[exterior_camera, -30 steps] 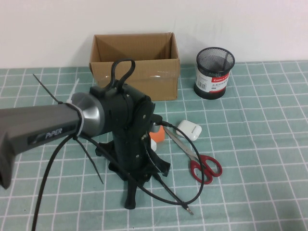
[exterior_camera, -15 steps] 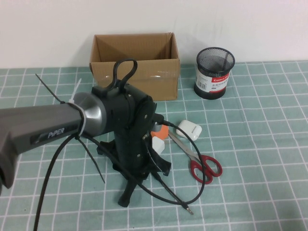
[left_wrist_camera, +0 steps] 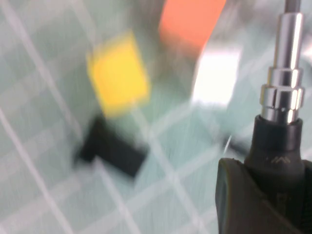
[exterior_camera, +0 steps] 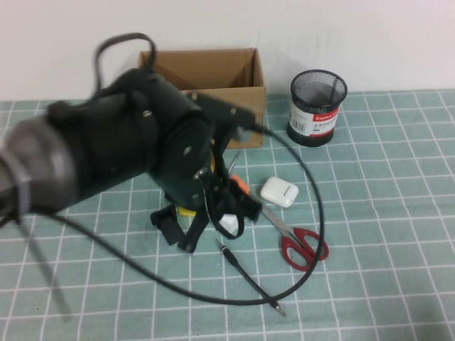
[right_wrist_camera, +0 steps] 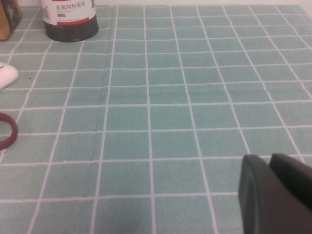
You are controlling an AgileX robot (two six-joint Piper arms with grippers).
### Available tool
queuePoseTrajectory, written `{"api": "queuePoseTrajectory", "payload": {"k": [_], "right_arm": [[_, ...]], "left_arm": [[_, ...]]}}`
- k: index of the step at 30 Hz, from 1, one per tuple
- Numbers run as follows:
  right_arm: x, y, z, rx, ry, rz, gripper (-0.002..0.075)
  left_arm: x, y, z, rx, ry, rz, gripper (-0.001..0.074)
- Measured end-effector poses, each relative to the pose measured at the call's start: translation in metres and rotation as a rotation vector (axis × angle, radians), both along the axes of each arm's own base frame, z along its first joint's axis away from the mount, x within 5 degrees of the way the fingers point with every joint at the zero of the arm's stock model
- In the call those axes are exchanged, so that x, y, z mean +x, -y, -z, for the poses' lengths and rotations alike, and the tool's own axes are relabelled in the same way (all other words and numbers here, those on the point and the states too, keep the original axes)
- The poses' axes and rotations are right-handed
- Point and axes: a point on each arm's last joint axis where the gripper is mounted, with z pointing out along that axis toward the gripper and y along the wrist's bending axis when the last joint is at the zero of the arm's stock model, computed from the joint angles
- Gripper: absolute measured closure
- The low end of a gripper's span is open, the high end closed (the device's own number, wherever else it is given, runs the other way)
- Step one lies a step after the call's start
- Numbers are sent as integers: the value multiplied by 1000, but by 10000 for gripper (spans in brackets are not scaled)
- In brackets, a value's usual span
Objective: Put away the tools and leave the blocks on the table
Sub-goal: Place the picked object into the round holder
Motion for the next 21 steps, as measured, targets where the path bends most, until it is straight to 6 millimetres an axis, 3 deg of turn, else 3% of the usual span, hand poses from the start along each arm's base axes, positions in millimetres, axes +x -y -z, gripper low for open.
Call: {"api": "queuePoseTrajectory", "payload": {"k": [4, 12, 16, 21], "right_arm": [[-1, 0, 4, -2, -46, 1, 736], [-1, 0, 4, -2, -46, 1, 736], [-1, 0, 4, -2, -46, 1, 736], [-1, 0, 4, -2, -46, 1, 736]], "left_arm": [[-6, 3, -23, -140, 220, 92, 557], [5, 32, -24, -676, 699, 333, 557], [27, 46, -18, -884, 822, 336, 557], [75, 64, 3, -922, 844, 250, 557]]}}
